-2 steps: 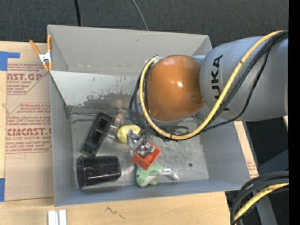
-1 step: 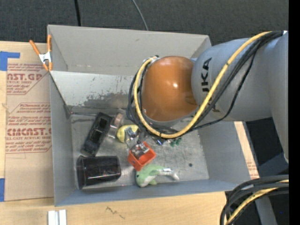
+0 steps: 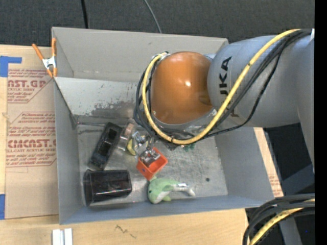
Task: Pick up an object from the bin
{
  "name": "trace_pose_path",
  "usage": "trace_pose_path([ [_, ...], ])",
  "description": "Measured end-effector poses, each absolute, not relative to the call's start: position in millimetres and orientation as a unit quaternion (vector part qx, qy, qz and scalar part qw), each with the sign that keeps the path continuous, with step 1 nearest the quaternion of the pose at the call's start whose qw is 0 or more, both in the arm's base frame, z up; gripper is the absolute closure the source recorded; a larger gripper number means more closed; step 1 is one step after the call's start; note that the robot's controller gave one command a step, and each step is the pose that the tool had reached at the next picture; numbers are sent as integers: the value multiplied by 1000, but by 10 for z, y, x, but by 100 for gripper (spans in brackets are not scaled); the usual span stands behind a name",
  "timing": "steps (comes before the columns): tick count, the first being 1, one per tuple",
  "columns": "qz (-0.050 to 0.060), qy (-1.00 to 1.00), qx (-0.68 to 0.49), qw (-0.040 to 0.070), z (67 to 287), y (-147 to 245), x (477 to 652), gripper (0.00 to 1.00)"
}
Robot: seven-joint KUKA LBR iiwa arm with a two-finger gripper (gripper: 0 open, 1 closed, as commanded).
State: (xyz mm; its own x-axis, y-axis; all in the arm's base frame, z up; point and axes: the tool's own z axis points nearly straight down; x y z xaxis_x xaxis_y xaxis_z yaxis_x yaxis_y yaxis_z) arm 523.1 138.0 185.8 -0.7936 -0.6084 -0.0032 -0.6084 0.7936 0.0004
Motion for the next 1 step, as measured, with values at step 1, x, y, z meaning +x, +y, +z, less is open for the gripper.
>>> trace_pose_path([
  [1,1,947,-321,1,1856,1380,5230,100],
])
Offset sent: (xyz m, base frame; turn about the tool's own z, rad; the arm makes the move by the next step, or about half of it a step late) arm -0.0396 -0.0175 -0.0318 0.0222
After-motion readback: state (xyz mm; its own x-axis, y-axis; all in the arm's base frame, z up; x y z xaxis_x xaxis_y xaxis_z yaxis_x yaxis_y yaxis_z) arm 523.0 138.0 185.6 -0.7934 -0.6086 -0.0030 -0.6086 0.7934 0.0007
